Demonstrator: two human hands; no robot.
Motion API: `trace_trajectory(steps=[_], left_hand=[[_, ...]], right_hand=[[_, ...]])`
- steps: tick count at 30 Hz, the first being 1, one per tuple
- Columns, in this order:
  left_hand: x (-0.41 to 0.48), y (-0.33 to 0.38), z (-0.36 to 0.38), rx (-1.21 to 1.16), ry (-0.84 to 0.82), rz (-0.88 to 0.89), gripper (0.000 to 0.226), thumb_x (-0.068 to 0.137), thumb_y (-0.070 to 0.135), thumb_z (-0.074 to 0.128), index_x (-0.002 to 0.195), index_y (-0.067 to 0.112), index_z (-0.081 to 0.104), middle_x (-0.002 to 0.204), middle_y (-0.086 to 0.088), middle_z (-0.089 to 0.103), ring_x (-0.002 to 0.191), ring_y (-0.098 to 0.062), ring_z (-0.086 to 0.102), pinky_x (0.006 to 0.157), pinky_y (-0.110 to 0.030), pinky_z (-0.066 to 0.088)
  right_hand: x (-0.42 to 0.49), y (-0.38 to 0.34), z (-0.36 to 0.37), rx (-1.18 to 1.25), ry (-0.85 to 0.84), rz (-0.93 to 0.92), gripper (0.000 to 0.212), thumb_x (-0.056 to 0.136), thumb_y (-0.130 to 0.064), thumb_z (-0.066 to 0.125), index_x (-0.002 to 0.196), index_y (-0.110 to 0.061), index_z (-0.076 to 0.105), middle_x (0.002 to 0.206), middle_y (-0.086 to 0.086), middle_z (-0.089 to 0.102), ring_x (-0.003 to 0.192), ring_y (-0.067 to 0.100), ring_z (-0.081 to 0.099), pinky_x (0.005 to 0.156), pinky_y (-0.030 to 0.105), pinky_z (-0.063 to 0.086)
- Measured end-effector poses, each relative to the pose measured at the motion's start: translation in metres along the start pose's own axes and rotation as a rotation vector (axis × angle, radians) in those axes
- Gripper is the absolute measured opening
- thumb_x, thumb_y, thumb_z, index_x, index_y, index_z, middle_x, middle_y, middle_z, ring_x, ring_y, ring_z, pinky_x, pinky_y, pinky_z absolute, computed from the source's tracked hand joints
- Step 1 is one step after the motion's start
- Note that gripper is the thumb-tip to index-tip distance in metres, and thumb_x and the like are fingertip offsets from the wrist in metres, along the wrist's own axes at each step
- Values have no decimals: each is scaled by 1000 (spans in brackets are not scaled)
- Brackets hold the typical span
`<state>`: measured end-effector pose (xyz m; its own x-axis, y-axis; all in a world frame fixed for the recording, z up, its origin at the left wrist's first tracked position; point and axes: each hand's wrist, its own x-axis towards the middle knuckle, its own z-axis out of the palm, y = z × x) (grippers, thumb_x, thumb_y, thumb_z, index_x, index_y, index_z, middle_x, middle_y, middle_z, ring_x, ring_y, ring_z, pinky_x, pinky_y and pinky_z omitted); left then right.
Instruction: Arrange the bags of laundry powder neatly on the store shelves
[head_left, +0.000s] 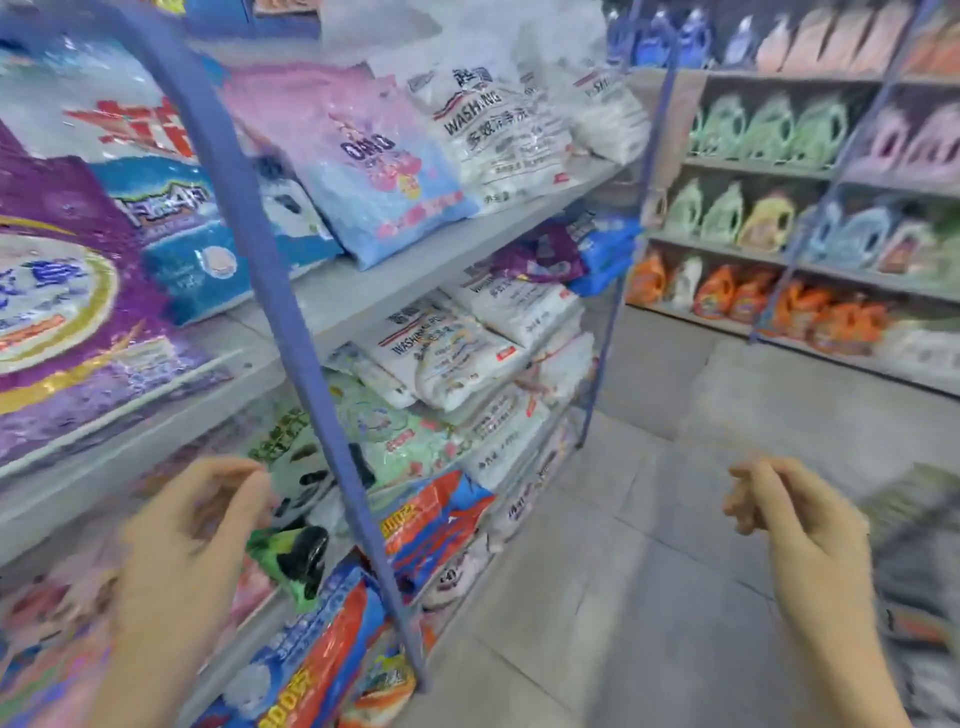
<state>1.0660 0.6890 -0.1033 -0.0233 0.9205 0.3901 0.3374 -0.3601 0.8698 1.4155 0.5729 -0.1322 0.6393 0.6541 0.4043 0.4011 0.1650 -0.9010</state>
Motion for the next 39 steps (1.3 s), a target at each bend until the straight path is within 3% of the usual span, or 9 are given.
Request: trace_trajectory(steps=[6,14,16,19,25,29,32,35,39], left_hand=[[44,7,140,-51,-102,-25,47,87,1,56,68,43,65,64,22,66,57,7,60,58,-2,45],[105,29,289,24,-63,-80,22,89,10,56,78,30,60,70,1,66,60,3,60,58,-10,49],[119,25,309,45,-35,-128,23,89,15,57,74,32,62,70,8,67,58,4,57,59,-21,50],[140,17,335,88,0,-171,16,89,18,56,76,26,62,75,15,66,59,6,57,54,-8,45],[199,-15,382,146,104,-232,12,90,12,53,83,19,60,66,-5,63,58,6,58,55,-2,42],[245,-33,403,172,167,-290,9,88,21,56,82,27,60,77,13,69,62,-3,61,61,-11,50],[266,-34,417,201,241,-344,11,88,20,57,82,28,58,69,-1,68,71,-12,63,57,-1,46],[273,-34,436,272,324,-353,10,87,28,60,77,30,60,68,9,70,62,4,62,57,2,43],[261,-34,456,284,477,-420,22,63,61,56,76,47,64,76,23,68,67,1,63,65,-16,50]], right_hand=[[83,62,-53,-17,84,33,37,96,-8,45,69,-27,63,58,-8,59,54,7,53,53,14,42],[241,131,-89,-49,-23,113,25,96,-13,46,78,-17,63,67,3,60,60,10,51,58,18,42],[276,151,-85,-37,-46,129,26,97,-14,46,77,-19,62,66,0,60,60,8,51,59,17,42],[326,181,-69,-5,-81,138,29,97,-13,45,74,-20,62,64,-1,60,60,8,51,59,17,43],[421,238,-14,25,-171,166,25,96,-11,47,77,-16,62,64,-4,62,61,5,53,59,9,45],[485,265,26,39,-242,173,25,95,-9,47,75,-15,62,65,-10,64,61,-1,57,62,7,46],[529,286,58,57,-345,193,19,92,-19,55,74,-16,61,64,-16,64,61,-4,56,63,7,44],[570,302,103,63,-490,168,14,88,-24,59,75,-18,62,68,-20,65,63,-3,55,63,8,41],[601,314,180,-23,-829,-44,11,82,-34,62,84,-23,60,79,-12,66,78,10,59,71,24,45]])
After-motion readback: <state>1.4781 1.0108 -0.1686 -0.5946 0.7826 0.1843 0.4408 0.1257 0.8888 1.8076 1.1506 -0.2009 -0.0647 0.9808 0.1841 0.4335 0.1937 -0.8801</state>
